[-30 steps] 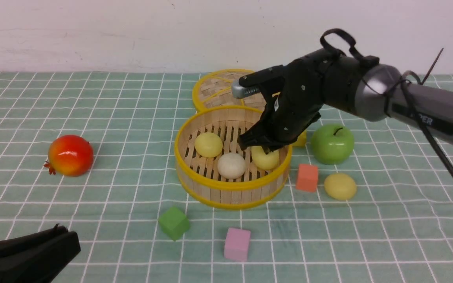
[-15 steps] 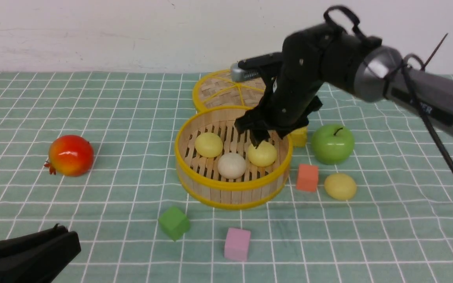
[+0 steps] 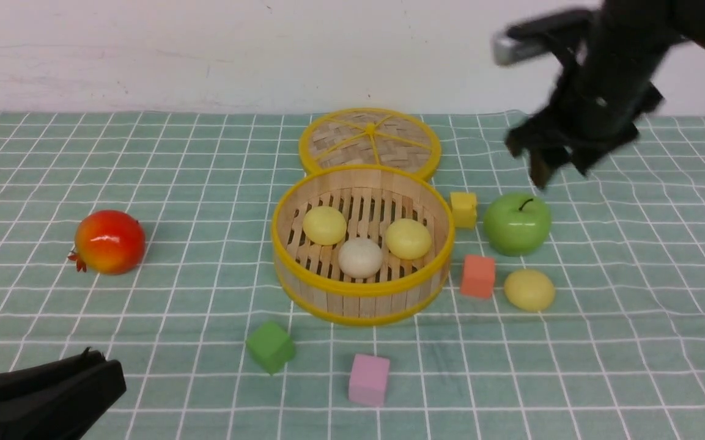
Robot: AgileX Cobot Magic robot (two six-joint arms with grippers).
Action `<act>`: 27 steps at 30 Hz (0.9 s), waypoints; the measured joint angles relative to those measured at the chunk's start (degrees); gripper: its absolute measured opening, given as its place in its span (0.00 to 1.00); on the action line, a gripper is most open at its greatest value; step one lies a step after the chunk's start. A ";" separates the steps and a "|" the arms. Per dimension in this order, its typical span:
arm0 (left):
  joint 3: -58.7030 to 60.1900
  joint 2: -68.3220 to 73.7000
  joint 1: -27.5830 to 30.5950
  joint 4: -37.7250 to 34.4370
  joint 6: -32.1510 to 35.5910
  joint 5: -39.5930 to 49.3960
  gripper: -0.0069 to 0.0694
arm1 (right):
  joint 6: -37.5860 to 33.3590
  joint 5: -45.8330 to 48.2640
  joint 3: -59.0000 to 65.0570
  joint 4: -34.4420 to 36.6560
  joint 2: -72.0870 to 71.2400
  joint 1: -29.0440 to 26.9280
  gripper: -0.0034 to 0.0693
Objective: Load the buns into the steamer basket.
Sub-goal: Use the right arm to grab a steamed stuffed bun
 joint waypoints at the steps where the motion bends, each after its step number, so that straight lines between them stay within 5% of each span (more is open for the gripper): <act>1: 0.00 0.00 0.00 0.00 0.00 0.00 0.25 | 0.00 0.00 2.85 1.50 0.30 -1.43 0.56; 10: 0.00 0.00 0.00 0.00 0.00 0.00 0.25 | 0.17 -10.54 13.01 5.78 3.46 -3.40 0.41; 27: 0.00 0.00 0.00 0.00 0.00 -0.05 0.26 | 0.17 -20.80 13.08 9.13 8.10 -3.57 0.51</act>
